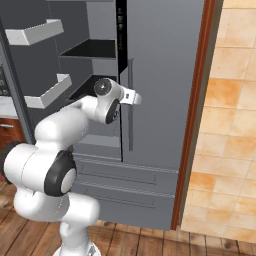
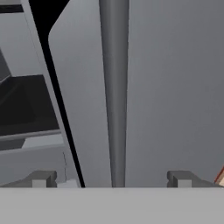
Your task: Take the lemon wedge from the fridge and place it on the plate with fish on the dining counter.
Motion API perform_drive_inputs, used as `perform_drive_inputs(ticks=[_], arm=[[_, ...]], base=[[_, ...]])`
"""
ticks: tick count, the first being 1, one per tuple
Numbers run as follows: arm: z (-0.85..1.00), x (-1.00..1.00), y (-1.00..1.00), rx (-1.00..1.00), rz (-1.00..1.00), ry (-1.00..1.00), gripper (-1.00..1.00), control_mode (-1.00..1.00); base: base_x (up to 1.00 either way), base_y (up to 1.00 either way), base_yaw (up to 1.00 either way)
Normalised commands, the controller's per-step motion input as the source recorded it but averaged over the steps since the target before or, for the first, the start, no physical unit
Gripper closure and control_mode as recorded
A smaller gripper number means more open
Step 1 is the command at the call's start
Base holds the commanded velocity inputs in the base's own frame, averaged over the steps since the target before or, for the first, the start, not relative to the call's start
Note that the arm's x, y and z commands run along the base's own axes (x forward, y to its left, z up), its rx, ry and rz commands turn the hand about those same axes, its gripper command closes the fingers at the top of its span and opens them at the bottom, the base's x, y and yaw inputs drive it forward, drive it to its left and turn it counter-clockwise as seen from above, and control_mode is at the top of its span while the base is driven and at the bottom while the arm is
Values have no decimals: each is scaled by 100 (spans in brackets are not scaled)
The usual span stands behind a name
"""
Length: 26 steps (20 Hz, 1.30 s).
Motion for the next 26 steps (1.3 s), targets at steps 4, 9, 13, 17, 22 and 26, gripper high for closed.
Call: perform_drive_inputs(ticks=[4, 9, 13, 17, 22, 26], arm=[[-13, 43, -5, 0, 3, 0, -100, -100], [-18, 51, 0, 0, 4, 0, -100, -100], [-16, 34, -44, 0, 2, 0, -100, -100], [-10, 32, -29, 0, 0, 0, -100, -100], [-29, 67, 0, 0, 0, 0, -100, -100], [-18, 52, 6, 0, 0, 0, 100, -100]], base=[[0, 0, 0], [0, 0, 0], [0, 0, 0], [0, 0, 0], [0, 0, 0], [0, 0, 0]])
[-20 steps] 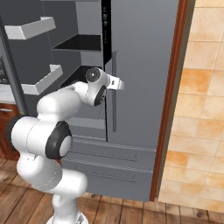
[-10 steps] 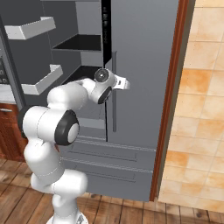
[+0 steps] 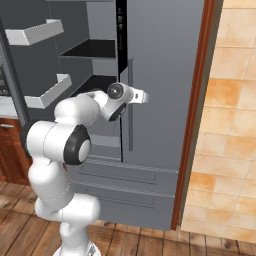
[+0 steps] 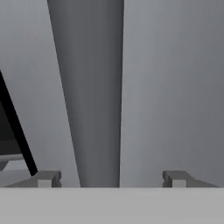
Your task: Take the lemon wedge from the fridge and place it on the plate with fish on the dining counter.
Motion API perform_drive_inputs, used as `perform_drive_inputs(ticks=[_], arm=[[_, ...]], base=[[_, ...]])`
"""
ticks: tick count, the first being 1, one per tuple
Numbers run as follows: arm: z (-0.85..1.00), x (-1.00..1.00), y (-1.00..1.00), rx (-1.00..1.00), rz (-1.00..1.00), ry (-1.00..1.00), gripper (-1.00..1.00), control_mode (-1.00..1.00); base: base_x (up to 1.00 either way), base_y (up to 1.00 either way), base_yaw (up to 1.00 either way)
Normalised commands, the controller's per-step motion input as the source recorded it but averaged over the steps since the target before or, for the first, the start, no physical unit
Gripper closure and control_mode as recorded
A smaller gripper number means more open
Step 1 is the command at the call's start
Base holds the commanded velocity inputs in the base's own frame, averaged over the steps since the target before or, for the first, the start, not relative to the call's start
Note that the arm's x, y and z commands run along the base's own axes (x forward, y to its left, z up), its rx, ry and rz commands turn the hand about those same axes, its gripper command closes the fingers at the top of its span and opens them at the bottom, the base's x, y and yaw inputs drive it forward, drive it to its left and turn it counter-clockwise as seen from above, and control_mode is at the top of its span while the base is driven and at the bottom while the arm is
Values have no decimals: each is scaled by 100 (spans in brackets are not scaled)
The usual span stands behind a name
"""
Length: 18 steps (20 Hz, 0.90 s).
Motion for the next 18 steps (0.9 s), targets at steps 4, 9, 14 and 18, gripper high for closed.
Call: perform_drive_inputs(ticks=[4, 9, 14, 18], arm=[[0, 0, 0, 0, 0, 0, 100, -100], [1, -8, -11, 0, -1, 0, 100, -100], [5, -53, -70, 1, -11, 0, 100, -100], [0, -69, -97, 2, -17, 0, 100, -100]], base=[[0, 0, 0], [0, 0, 0], [0, 0, 0], [0, 0, 0]])
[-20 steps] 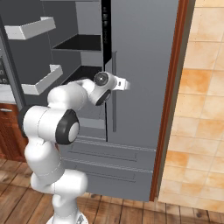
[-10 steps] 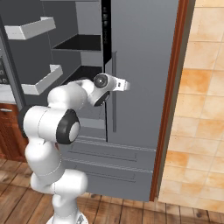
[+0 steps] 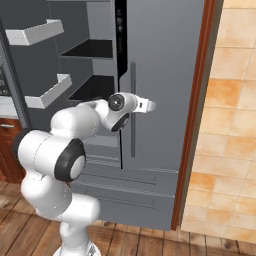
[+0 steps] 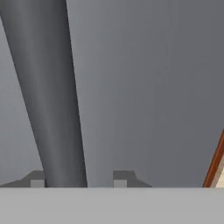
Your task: Take the lemon wedge from the fridge and place it on the plate with fish on the dining counter.
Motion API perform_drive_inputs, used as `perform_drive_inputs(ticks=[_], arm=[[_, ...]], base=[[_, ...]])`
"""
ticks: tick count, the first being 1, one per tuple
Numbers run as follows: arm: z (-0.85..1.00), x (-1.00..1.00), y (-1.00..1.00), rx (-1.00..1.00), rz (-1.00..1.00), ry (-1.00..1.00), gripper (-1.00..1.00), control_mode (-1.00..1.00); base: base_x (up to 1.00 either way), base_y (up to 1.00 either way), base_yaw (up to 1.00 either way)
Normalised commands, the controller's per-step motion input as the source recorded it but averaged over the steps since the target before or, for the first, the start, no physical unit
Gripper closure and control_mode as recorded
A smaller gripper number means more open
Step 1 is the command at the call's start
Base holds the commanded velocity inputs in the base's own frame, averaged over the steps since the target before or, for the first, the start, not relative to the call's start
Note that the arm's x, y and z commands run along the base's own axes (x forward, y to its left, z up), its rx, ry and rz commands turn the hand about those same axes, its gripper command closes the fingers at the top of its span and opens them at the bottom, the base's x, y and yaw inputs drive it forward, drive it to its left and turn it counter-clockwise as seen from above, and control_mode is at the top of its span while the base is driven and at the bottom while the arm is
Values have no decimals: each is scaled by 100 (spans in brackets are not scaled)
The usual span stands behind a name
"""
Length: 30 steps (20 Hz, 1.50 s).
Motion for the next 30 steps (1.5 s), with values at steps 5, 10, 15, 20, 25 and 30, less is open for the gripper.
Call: perform_drive_inputs(ticks=[5, 10, 15, 20, 25, 30], arm=[[0, -75, -100, 4, -19, 2, 100, -100], [0, -74, -100, 4, -22, 5, 100, -100], [7, -65, -100, 8, -24, 13, 100, -100], [34, -97, 26, 11, -9, -11, -100, -100], [67, -100, 100, 0, -8, -23, -100, -100], [100, -96, 100, 0, -10, -2, -100, -100]], base=[[0, 0, 0], [0, 0, 0], [0, 0, 0], [0, 0, 0], [0, 0, 0], [0, 0, 0]])
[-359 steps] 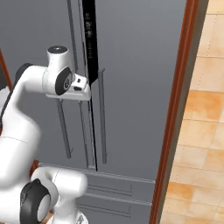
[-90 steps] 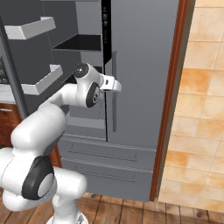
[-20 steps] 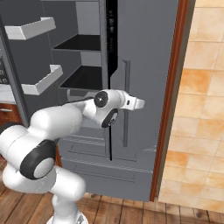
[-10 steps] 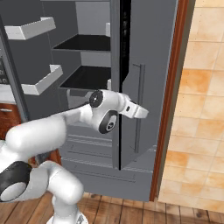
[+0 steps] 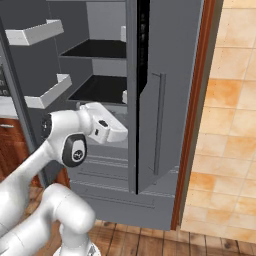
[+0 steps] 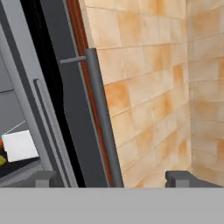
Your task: Take the lemon wedge from the fridge and place it on the plate with fish on the dining counter.
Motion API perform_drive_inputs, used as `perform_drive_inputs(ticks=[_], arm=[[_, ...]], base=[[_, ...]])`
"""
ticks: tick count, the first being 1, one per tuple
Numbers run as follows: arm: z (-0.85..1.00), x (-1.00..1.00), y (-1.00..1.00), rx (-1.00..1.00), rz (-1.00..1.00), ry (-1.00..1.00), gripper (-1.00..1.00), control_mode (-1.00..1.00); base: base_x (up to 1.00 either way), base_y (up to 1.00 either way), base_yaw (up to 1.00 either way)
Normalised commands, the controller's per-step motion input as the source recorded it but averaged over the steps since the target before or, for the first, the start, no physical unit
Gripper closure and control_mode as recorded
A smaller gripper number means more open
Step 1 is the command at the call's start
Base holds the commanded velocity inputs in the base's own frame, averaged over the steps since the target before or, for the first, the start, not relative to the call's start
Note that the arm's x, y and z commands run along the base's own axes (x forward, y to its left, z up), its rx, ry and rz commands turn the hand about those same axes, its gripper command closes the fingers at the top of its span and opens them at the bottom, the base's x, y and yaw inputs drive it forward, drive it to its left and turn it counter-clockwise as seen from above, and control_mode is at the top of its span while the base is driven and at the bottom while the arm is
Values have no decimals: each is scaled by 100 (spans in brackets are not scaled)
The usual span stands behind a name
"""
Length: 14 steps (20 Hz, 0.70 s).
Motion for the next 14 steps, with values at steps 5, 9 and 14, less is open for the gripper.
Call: perform_drive_inputs(ticks=[5, 9, 14], arm=[[44, -3, 100, -3, -19, 26, -100, -100], [19, 8, 65, -4, -16, 8, -100, -100], [0, 5, 0, 0, -3, -28, -100, -100]], base=[[0, 0, 0], [0, 0, 0], [0, 0, 0]])
